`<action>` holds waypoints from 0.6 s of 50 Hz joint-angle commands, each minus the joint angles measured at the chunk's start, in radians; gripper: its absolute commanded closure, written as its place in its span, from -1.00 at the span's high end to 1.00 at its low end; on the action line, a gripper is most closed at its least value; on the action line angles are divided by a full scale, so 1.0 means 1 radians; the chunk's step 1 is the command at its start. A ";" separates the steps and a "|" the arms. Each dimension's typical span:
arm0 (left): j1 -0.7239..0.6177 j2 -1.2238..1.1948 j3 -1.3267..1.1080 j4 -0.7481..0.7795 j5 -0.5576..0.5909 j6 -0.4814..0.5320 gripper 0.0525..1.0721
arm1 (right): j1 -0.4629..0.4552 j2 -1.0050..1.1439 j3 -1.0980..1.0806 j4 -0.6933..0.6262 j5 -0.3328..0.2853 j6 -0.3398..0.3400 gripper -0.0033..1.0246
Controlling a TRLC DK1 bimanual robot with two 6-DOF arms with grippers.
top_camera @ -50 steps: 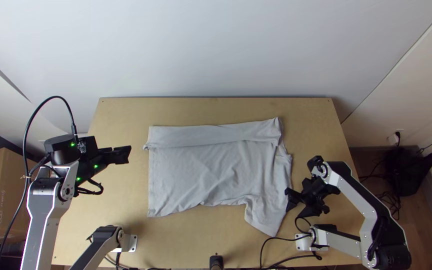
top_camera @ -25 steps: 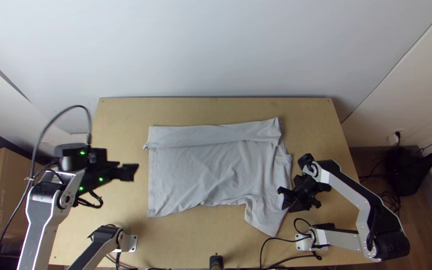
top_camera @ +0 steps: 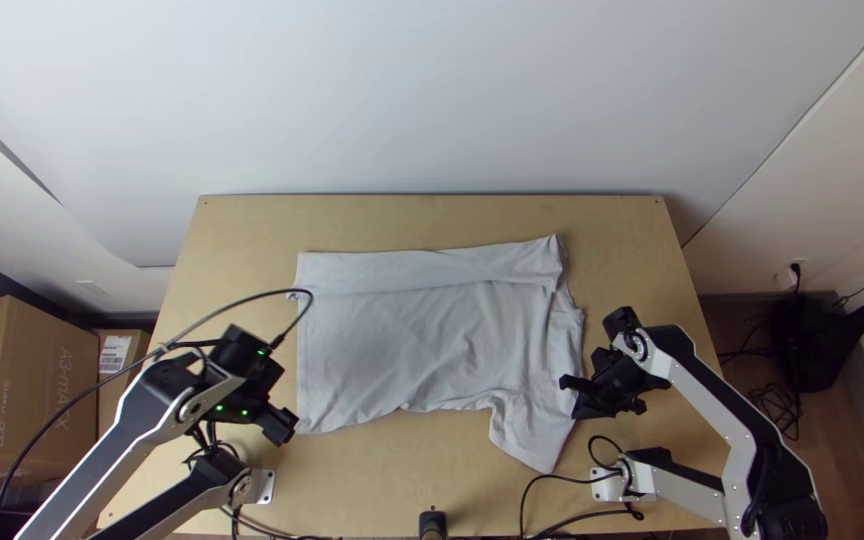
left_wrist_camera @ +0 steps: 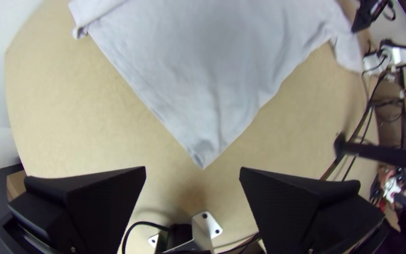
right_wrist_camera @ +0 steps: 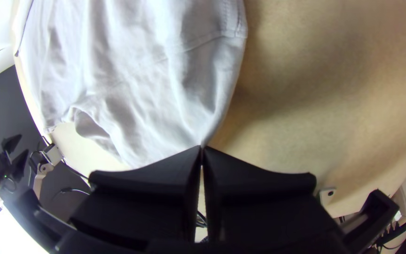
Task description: Fold the t-shirt
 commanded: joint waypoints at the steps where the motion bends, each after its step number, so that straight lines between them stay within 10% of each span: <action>1: -0.064 0.049 -0.082 -0.013 -0.087 0.018 0.88 | 0.003 -0.051 0.001 -0.033 -0.006 -0.007 -0.95; 30: -0.113 0.319 -0.151 0.148 -0.020 0.107 0.71 | 0.006 -0.117 -0.006 -0.035 -0.006 0.020 -0.95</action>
